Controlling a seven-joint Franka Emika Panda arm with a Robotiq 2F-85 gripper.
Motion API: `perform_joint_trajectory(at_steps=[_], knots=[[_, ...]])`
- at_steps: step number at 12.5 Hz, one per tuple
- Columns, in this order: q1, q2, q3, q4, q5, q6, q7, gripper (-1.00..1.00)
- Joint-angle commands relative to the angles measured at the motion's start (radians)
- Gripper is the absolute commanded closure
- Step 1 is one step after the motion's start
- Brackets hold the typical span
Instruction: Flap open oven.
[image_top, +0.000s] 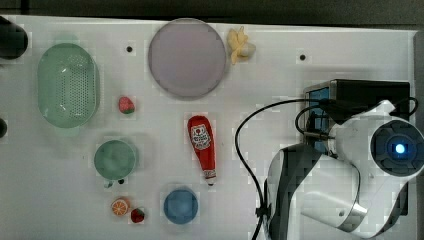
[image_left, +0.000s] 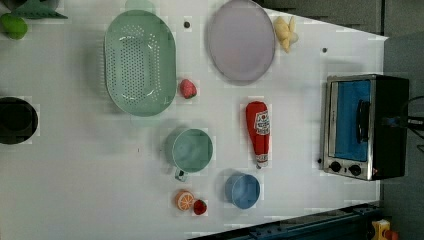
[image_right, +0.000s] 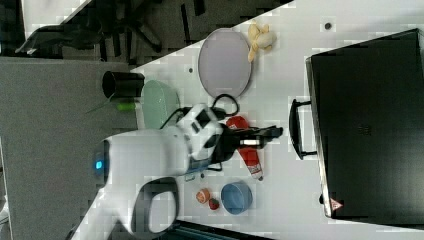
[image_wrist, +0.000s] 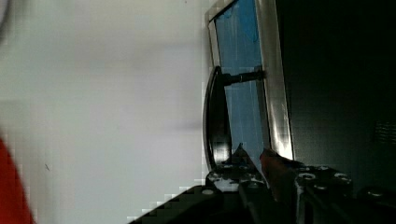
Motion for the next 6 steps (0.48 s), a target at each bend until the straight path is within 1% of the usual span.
perform_joint_trajectory(at_steps=[1,6], knots=[[-0.012,0.042,-0.032,-0.030,0.000,0.045,-0.112,0.65],[-0.011,0.111,-0.029,-0.065,0.002,0.149,-0.112,0.65]])
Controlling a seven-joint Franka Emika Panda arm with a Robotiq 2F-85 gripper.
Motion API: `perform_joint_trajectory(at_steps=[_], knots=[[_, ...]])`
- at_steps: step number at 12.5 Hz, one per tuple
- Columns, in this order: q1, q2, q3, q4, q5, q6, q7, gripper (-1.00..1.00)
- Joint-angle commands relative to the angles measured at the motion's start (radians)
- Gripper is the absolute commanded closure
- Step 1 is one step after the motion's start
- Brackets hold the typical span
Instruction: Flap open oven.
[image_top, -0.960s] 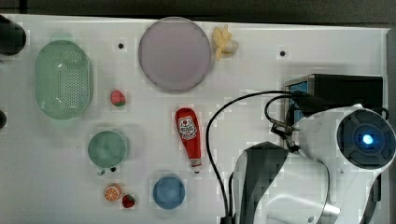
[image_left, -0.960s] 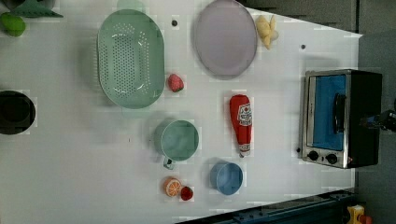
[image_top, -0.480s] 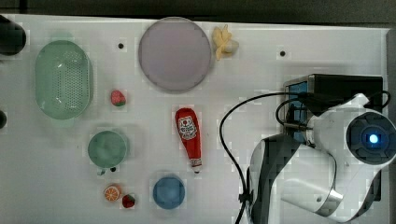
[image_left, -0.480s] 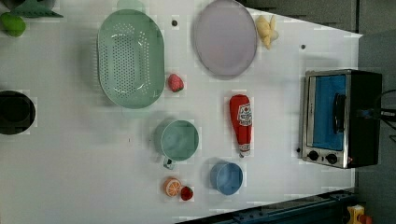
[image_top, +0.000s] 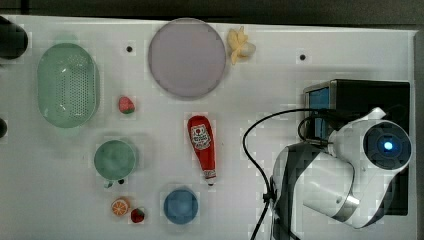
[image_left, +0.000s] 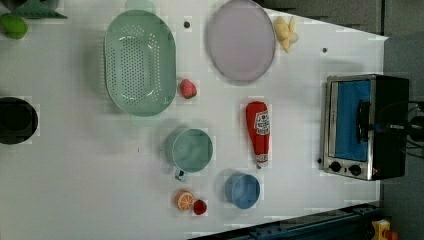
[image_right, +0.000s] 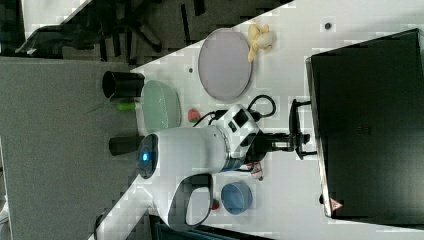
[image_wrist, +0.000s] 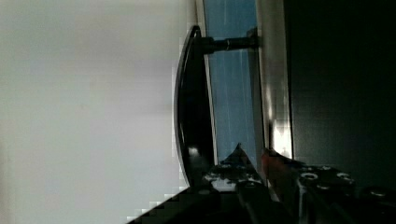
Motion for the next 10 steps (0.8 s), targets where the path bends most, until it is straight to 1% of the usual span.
perform_joint_trajectory(at_steps=[1,3,6,8,10], knots=[[0.004,0.016,0.011,-0.030,0.002,0.078,-0.046,0.65],[0.005,0.046,0.015,-0.033,0.002,0.143,-0.046,0.65],[0.015,0.061,0.036,-0.037,0.001,0.145,-0.038,0.65],[0.029,0.064,0.058,-0.040,-0.008,0.132,0.016,0.65],[0.045,0.065,0.084,-0.049,-0.063,0.130,0.075,0.65]])
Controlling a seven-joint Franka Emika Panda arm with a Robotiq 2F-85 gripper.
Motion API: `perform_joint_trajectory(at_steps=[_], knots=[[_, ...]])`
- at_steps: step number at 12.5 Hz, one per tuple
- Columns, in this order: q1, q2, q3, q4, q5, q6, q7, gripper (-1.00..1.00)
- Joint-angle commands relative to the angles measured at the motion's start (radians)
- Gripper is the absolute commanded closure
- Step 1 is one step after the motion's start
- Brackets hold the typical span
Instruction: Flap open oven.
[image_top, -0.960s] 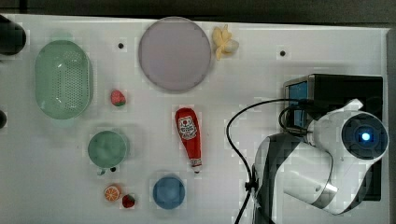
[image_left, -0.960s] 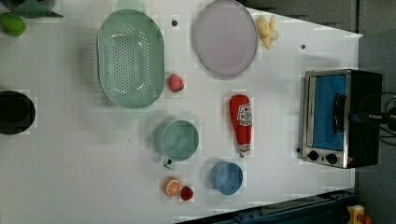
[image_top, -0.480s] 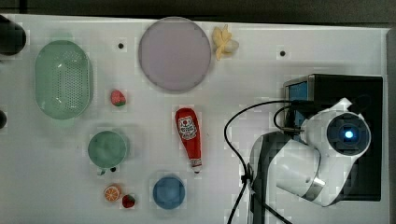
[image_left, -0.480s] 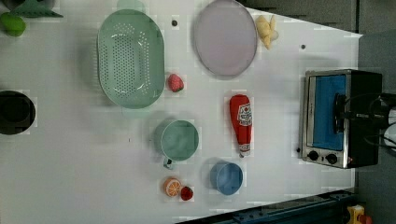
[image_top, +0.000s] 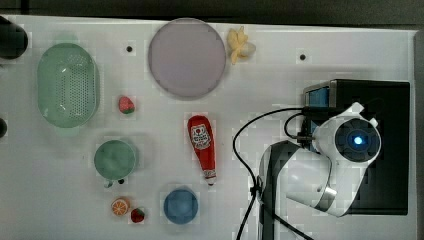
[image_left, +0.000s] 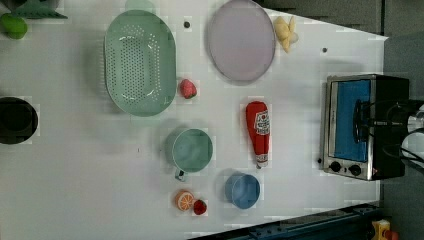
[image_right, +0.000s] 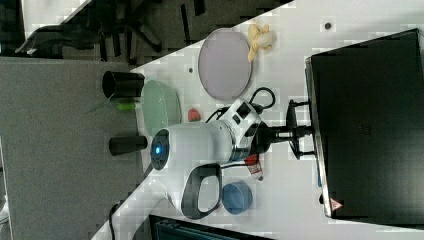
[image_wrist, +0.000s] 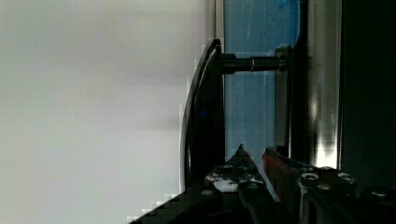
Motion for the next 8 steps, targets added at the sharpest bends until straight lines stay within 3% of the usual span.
perform_joint_trajectory(at_steps=[1,8], knots=[[0.049,-0.002,0.066,-0.017,-0.082,-0.006,0.114,0.65],[0.104,0.024,0.166,-0.048,-0.447,-0.074,0.570,0.65]])
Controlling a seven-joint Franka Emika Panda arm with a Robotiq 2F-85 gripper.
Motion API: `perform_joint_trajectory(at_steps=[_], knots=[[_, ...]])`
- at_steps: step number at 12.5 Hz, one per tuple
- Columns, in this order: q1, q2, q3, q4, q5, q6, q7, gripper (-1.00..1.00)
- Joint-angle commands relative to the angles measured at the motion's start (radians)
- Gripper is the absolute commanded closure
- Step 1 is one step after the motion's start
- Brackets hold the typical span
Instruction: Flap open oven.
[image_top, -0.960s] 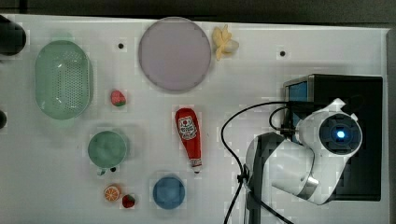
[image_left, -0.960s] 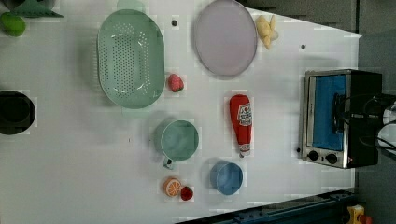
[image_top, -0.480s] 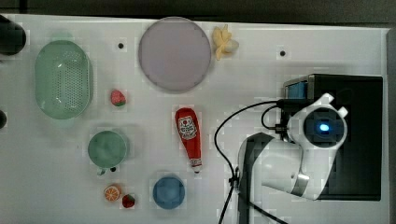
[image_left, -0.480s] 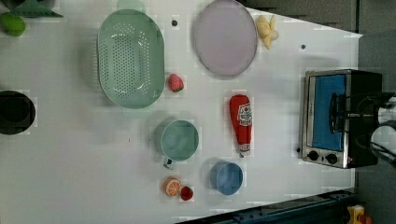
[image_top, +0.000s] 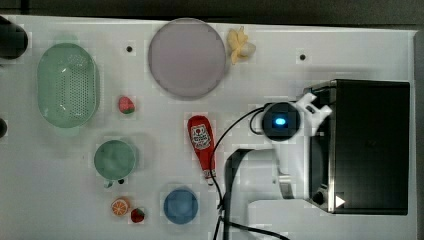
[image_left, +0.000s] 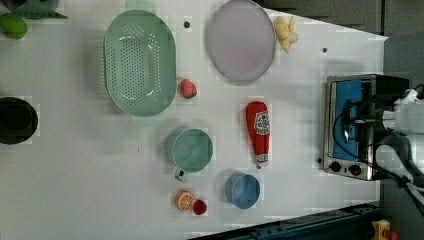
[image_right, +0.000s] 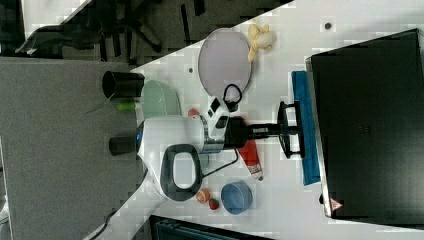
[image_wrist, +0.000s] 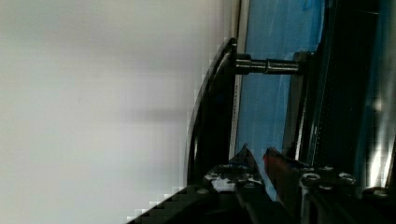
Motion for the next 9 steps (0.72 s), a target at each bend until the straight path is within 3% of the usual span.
perform_joint_trajectory(at_steps=[1,9], knots=[[0.059,0.028,0.064,-0.017,-0.129,-0.024,0.262,0.65],[0.107,0.193,0.118,0.005,-0.185,-0.028,0.464,0.65]])
